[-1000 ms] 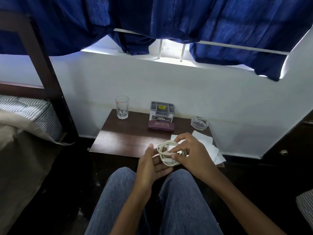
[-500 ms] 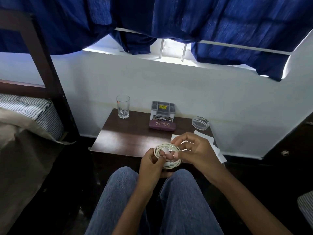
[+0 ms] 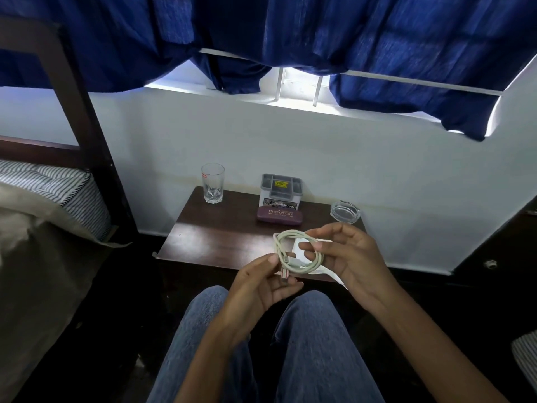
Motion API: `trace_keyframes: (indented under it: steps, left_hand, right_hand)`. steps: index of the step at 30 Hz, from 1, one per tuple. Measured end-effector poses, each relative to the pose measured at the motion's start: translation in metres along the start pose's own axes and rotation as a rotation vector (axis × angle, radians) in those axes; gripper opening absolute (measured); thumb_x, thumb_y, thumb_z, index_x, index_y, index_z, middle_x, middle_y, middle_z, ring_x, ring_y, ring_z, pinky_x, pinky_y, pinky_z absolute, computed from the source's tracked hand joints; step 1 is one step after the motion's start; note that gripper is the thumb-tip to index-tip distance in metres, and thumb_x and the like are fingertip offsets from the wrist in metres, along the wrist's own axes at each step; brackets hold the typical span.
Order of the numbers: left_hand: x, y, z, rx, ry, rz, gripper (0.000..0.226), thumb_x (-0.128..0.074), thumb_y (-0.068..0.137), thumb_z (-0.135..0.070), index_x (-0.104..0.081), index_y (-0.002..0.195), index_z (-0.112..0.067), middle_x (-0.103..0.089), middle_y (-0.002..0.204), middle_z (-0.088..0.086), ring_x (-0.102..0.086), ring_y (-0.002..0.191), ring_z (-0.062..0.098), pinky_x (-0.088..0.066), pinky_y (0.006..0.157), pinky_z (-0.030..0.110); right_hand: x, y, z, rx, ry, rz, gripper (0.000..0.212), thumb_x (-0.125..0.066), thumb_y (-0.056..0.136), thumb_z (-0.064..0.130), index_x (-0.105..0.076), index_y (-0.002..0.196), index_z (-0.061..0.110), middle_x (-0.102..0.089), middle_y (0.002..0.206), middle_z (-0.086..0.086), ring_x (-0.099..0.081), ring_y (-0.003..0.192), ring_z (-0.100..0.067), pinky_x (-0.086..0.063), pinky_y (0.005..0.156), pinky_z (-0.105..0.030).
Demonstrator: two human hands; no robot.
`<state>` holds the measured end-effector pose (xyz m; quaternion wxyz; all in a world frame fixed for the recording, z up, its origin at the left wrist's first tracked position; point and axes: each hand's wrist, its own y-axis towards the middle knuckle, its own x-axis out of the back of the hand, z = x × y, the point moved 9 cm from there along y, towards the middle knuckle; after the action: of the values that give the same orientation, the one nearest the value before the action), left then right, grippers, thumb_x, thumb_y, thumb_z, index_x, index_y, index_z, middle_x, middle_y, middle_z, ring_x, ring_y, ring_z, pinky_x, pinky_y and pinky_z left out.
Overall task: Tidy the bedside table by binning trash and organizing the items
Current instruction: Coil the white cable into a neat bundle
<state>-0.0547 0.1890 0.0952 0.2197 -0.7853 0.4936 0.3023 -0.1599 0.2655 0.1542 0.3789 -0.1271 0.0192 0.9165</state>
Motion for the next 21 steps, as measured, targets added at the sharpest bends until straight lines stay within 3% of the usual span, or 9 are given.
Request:
trace_keyframes:
  steps: [3,7,11,15,18,21]
  left_hand:
    - [0.006,0.001,0.001,0.001,0.073,-0.083,0.022,-0.058,0.077,-0.025,-0.074,0.073,-0.011,-0.062,0.064,0.005,-0.06,0.058,0.011,-0.059,0.07,0.033]
    - [0.012,0.002,0.004,-0.014,0.206,-0.141,0.024,-0.06,0.074,-0.031,-0.066,0.074,-0.008,-0.054,0.059,0.0,-0.053,0.054,0.006,-0.058,0.065,0.031]
    - [0.01,0.001,0.008,0.001,0.291,-0.116,0.021,-0.059,0.074,-0.035,-0.071,0.069,-0.018,-0.054,0.061,-0.003,-0.05,0.054,0.005,-0.055,0.062,0.026]
    - [0.019,0.004,0.014,0.055,0.253,-0.173,0.022,-0.057,0.084,-0.032,-0.071,0.085,-0.014,-0.061,0.075,0.004,-0.057,0.059,0.01,-0.056,0.065,0.03]
    - [0.022,0.005,0.016,0.085,0.264,-0.199,0.02,-0.053,0.092,-0.024,-0.069,0.097,-0.013,-0.069,0.086,0.005,-0.064,0.068,0.014,-0.057,0.074,0.033]
    - [0.022,0.003,0.013,0.068,0.4,-0.205,0.013,-0.063,0.087,-0.018,-0.069,0.098,-0.018,-0.071,0.088,0.001,-0.066,0.076,0.012,-0.057,0.077,0.029]
  right_hand:
    - [0.002,0.001,0.003,0.007,-0.006,0.008,0.017,-0.059,0.074,-0.018,-0.059,0.084,-0.004,-0.068,0.093,-0.02,-0.071,0.077,-0.029,-0.059,0.065,-0.032]
    - [0.001,0.003,-0.001,-0.079,0.005,0.063,0.026,-0.054,0.077,-0.018,-0.061,0.095,0.001,-0.066,0.093,-0.018,-0.066,0.063,-0.021,-0.055,0.054,-0.028]
    - [-0.007,-0.002,-0.014,-0.235,-0.15,0.189,0.028,-0.062,0.079,-0.001,-0.063,0.108,0.0,-0.064,0.086,-0.018,-0.058,0.053,-0.018,-0.053,0.052,-0.029]
    - [0.007,0.001,-0.009,-0.172,-0.332,0.061,0.018,-0.061,0.082,-0.008,-0.066,0.098,-0.003,-0.063,0.068,-0.013,-0.06,0.053,-0.018,-0.058,0.055,-0.031]
    - [0.017,0.003,-0.008,-0.157,-0.374,-0.018,0.017,-0.061,0.08,-0.01,-0.065,0.095,-0.003,-0.065,0.07,-0.015,-0.062,0.056,-0.021,-0.058,0.056,-0.034]
    - [0.023,0.004,-0.007,-0.136,-0.457,-0.068,0.016,-0.063,0.079,-0.007,-0.063,0.094,-0.002,-0.068,0.074,-0.015,-0.064,0.057,-0.021,-0.053,0.047,-0.026]
